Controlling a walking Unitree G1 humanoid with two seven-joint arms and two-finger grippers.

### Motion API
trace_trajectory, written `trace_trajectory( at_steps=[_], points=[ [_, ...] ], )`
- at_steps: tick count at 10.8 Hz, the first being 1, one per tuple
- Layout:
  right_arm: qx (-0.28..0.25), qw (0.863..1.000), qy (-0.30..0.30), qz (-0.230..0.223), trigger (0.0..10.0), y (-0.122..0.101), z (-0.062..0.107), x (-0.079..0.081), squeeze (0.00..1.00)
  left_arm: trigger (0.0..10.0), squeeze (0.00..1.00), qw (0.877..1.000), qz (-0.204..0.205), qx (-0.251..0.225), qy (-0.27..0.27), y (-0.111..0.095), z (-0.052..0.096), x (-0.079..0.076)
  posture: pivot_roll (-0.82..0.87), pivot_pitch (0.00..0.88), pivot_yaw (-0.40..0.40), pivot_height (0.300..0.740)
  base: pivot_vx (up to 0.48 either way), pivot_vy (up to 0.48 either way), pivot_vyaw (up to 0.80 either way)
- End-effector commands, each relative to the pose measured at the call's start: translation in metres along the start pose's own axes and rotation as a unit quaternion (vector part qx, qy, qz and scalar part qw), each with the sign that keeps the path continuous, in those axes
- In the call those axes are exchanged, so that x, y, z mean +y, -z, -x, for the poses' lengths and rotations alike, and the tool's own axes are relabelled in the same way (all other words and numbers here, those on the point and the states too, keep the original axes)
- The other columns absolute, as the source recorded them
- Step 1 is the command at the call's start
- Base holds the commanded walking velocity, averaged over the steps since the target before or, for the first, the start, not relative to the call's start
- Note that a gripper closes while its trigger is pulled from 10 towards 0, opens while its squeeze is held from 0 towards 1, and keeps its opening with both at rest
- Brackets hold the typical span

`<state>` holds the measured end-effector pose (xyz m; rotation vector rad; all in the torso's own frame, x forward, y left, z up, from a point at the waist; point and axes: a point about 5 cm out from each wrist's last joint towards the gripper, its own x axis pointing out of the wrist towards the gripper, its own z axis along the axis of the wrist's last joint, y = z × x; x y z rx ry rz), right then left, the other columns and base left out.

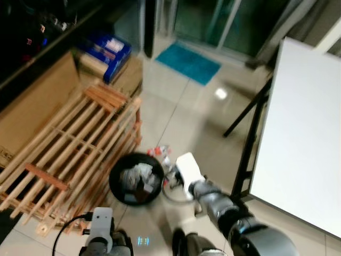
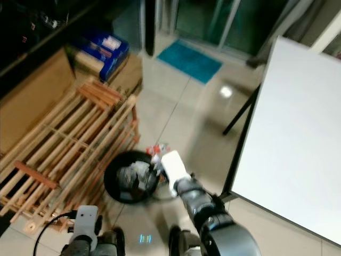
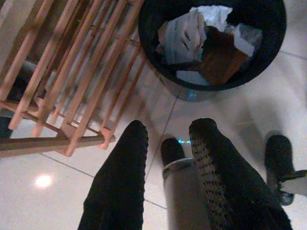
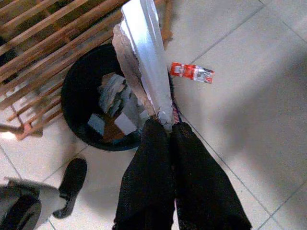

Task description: Picking trash to rubbish bin

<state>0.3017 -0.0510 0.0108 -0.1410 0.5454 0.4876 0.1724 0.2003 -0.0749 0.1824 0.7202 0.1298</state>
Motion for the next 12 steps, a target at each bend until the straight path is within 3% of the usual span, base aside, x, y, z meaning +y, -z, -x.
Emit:
trace_trajectory(
  at_steps=[1, 4, 6, 10, 12],
  points=[
    [0.006, 1.000, 0.006, -0.020, 10.0, -0.002, -0.002, 0.004, 0.00, 10.0, 0.00, 0.998, -0.010, 0.061, 0.010, 0.034, 0.015, -0.007, 0.10, 0.339, -0.139, 0.740, 0.000, 0.000, 0.00],
    [-0.019, 0.999, 0.016, -0.033, 10.0, -0.028, -0.007, 0.006, 0.00, 10.0, 0.00, 0.999, -0.015, 0.041, 0.013, 0.028, 0.014, -0.008, 0.11, 0.348, -0.145, 0.740, 0.000, 0.000, 0.00],
    [-0.034, 0.999, -0.004, -0.032, 10.0, -0.041, -0.010, 0.019, 0.00, 10.0, 0.00, 0.999, -0.017, 0.039, 0.013, 0.030, 0.017, -0.009, 0.12, 0.361, -0.152, 0.740, 0.000, 0.000, 0.00],
    [-0.045, 0.998, -0.026, -0.043, 10.0, -0.047, -0.011, 0.031, 0.00, 10.0, 0.00, 0.999, -0.018, 0.046, 0.012, 0.035, 0.020, -0.010, 0.12, 0.362, -0.158, 0.740, 0.000, 0.000, 0.00],
    [-0.044, 0.998, -0.020, -0.046, 10.0, -0.046, -0.011, 0.026, 0.00, 10.0, 0.00, 0.998, -0.032, 0.050, 0.014, 0.034, 0.018, -0.008, 0.12, 0.360, -0.153, 0.740, 0.000, 0.000, 0.00]
  ],
)
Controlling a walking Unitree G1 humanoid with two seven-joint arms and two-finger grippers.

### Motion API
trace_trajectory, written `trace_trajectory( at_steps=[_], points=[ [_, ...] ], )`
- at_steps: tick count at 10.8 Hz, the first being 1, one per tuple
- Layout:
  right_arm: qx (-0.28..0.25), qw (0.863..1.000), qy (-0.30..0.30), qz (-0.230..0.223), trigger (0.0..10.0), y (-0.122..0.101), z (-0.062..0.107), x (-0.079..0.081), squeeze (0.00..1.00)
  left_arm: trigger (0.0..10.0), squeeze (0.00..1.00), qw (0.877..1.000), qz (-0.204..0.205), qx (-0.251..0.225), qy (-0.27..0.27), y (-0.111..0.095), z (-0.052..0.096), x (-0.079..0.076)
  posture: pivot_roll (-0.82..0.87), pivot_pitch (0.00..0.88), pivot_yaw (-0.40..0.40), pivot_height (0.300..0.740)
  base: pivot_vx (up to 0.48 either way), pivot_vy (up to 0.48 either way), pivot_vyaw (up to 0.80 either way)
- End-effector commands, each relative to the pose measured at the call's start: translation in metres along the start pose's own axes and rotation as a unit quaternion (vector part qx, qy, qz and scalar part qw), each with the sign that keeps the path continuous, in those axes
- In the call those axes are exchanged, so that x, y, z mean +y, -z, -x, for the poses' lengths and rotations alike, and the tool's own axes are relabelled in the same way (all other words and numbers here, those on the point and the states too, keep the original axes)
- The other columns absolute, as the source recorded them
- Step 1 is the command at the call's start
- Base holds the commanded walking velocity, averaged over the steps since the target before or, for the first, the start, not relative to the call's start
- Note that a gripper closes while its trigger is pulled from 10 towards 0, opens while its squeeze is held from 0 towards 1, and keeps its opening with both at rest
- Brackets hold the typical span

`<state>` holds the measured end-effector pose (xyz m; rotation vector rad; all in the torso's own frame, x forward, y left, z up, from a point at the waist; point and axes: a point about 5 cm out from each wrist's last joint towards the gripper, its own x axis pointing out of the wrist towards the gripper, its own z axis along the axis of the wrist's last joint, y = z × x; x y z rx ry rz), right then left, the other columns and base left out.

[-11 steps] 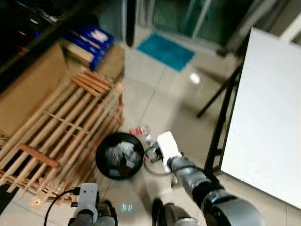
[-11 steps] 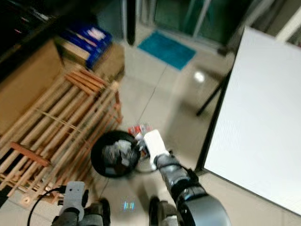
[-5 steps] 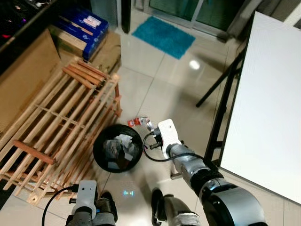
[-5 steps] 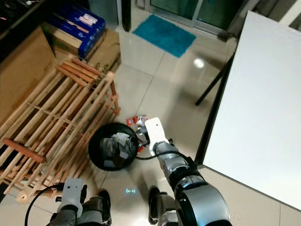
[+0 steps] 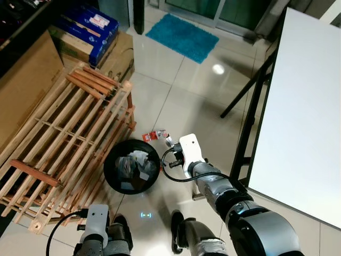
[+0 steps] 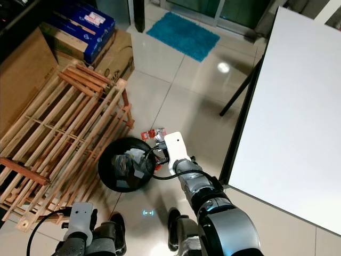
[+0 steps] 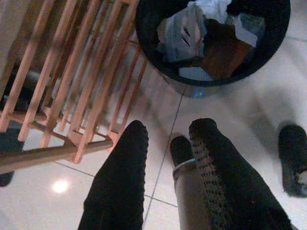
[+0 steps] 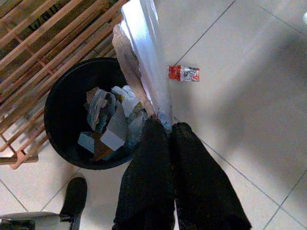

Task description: Picking trash to rubbish bin

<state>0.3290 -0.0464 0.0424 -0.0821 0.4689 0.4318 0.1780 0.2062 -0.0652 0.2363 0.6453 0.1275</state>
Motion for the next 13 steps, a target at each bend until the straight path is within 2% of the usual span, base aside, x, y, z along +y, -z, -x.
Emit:
trace_trajectory(
  at_steps=[1, 2, 3, 4, 6, 7, 8, 11, 13],
  points=[
    [0.003, 0.999, -0.035, -0.023, 10.0, -0.001, -0.004, 0.031, 0.00, 10.0, 0.00, 0.996, -0.029, 0.085, 0.023, 0.035, 0.014, -0.008, 0.11, 0.357, -0.150, 0.740, 0.000, 0.000, 0.00],
    [0.005, 0.999, -0.033, -0.024, 10.0, 0.000, -0.003, 0.030, 0.00, 10.0, 0.00, 0.996, -0.037, 0.081, 0.021, 0.031, 0.009, -0.004, 0.11, 0.357, -0.149, 0.740, 0.000, 0.000, 0.00],
    [0.009, 0.999, -0.023, -0.026, 10.0, 0.005, -0.002, 0.023, 0.00, 10.0, 0.00, 0.997, -0.067, 0.048, 0.005, -0.004, -0.014, 0.020, 0.10, 0.351, -0.143, 0.740, 0.000, 0.000, 0.00],
    [0.015, 0.999, -0.015, -0.028, 10.0, 0.010, 0.000, 0.017, 0.00, 10.0, 0.00, 0.995, -0.087, 0.016, -0.036, -0.044, -0.032, 0.055, 0.10, 0.346, -0.137, 0.740, 0.000, 0.000, 0.00],
    [0.020, 0.999, -0.006, -0.031, 10.0, 0.014, 0.001, 0.013, 0.00, 10.0, 0.00, 0.991, -0.125, -0.009, -0.054, -0.074, -0.041, 0.078, 0.10, 0.342, -0.124, 0.740, 0.000, 0.000, 0.00],
    [0.021, 0.999, -0.004, -0.033, 10.0, 0.015, 0.001, 0.012, 0.00, 10.0, 0.00, 0.989, -0.134, -0.021, -0.055, -0.087, -0.044, 0.079, 0.10, 0.344, -0.123, 0.740, 0.000, 0.000, 0.00],
    [0.021, 0.999, -0.004, -0.034, 10.0, 0.016, 0.001, 0.012, 0.00, 10.0, 0.00, 0.990, -0.126, -0.032, -0.054, -0.097, -0.047, 0.075, 0.10, 0.348, -0.125, 0.740, 0.000, 0.000, 0.00],
    [0.018, 0.999, -0.005, -0.040, 10.0, 0.014, 0.001, 0.014, 0.00, 10.0, 0.00, 0.989, -0.128, -0.065, -0.023, -0.114, -0.052, 0.057, 0.10, 0.357, -0.126, 0.740, 0.000, 0.000, 0.00],
    [0.010, 0.999, -0.019, -0.048, 10.0, 0.006, -0.002, 0.026, 0.00, 10.0, 0.00, 0.989, -0.123, -0.077, -0.024, -0.121, -0.053, 0.055, 0.12, 0.367, -0.127, 0.740, 0.000, 0.000, 0.00]
  ],
)
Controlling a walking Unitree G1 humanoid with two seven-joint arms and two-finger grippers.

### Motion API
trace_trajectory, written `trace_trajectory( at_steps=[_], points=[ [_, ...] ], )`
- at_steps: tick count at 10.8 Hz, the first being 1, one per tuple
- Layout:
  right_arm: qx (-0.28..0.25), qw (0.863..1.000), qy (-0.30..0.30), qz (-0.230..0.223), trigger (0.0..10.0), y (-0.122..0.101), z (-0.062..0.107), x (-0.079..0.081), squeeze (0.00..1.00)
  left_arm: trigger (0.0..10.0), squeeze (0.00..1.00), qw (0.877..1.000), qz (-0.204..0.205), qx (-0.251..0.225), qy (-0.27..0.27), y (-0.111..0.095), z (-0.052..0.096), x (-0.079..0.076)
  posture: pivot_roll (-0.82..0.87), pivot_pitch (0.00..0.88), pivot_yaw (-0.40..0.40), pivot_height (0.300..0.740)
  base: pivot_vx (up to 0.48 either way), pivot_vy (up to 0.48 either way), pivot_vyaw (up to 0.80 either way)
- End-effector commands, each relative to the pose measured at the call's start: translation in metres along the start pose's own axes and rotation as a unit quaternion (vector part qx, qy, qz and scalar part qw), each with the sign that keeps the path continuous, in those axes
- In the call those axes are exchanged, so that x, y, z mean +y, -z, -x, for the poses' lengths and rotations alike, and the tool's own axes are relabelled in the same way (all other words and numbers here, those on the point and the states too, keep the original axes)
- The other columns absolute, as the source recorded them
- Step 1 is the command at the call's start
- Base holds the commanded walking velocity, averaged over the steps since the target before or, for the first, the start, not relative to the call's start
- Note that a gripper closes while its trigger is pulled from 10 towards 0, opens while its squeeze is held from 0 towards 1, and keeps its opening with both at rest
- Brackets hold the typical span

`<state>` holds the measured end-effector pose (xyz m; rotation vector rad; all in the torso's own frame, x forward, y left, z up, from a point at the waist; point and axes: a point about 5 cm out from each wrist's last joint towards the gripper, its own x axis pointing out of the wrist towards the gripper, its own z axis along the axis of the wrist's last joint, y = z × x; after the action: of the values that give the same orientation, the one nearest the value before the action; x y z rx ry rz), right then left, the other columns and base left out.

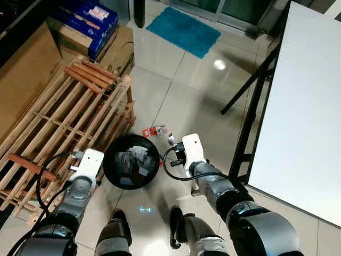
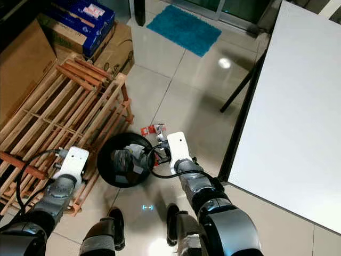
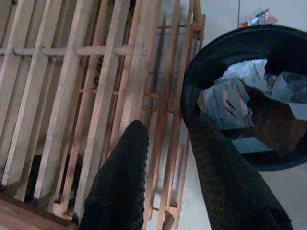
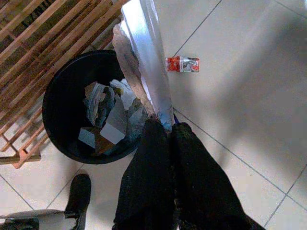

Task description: Picking trash to rubbish bin

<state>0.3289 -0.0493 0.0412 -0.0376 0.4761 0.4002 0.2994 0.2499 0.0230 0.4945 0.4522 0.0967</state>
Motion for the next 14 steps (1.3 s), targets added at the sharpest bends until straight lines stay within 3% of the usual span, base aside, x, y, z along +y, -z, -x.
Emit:
trace_trajectory(
  at_steps=[1, 4, 6, 10, 11, 13, 14],
  points=[
    [0.008, 0.999, -0.040, -0.025, 10.0, 0.003, -0.003, 0.039, 0.00, 10.0, 0.00, 1.000, 0.001, 0.017, 0.016, 0.010, 0.003, -0.008, 0.12, 0.374, -0.127, 0.740, 0.000, 0.000, 0.00],
    [0.004, 0.998, -0.050, -0.032, 10.0, -0.001, -0.004, 0.047, 0.00, 10.0, 0.00, 0.999, 0.028, 0.006, 0.029, 0.004, 0.003, -0.018, 0.12, 0.379, -0.129, 0.740, 0.000, 0.000, 0.00],
    [0.000, 0.997, -0.075, -0.022, 10.0, -0.003, -0.004, 0.052, 0.00, 10.0, 0.00, 0.991, 0.124, -0.022, 0.053, -0.009, 0.001, -0.024, 0.11, 0.376, -0.132, 0.740, 0.000, 0.000, 0.00],
    [0.025, 1.000, -0.012, -0.014, 10.0, 0.018, 0.003, 0.006, 0.00, 10.0, 0.00, 0.988, 0.126, -0.019, 0.091, -0.011, 0.004, -0.050, 0.08, 0.315, -0.122, 0.740, 0.000, 0.000, 0.00],
    [0.030, 0.999, -0.009, -0.012, 10.0, 0.020, 0.003, 0.004, 0.00, 10.0, 0.00, 0.987, 0.129, -0.018, 0.093, -0.009, 0.006, -0.053, 0.09, 0.317, -0.123, 0.740, 0.000, 0.000, 0.00],
    [0.022, 0.999, -0.024, -0.015, 10.0, 0.014, 0.001, 0.018, 0.00, 10.0, 0.00, 0.987, 0.137, -0.015, 0.085, -0.006, 0.007, -0.053, 0.10, 0.328, -0.121, 0.740, 0.000, 0.000, 0.00],
    [0.005, 0.998, -0.050, -0.024, 10.0, 0.001, -0.003, 0.039, 0.00, 10.0, 0.00, 0.988, 0.138, -0.011, 0.075, -0.001, 0.007, -0.047, 0.10, 0.334, -0.119, 0.740, 0.000, 0.000, 0.00]
  ],
)
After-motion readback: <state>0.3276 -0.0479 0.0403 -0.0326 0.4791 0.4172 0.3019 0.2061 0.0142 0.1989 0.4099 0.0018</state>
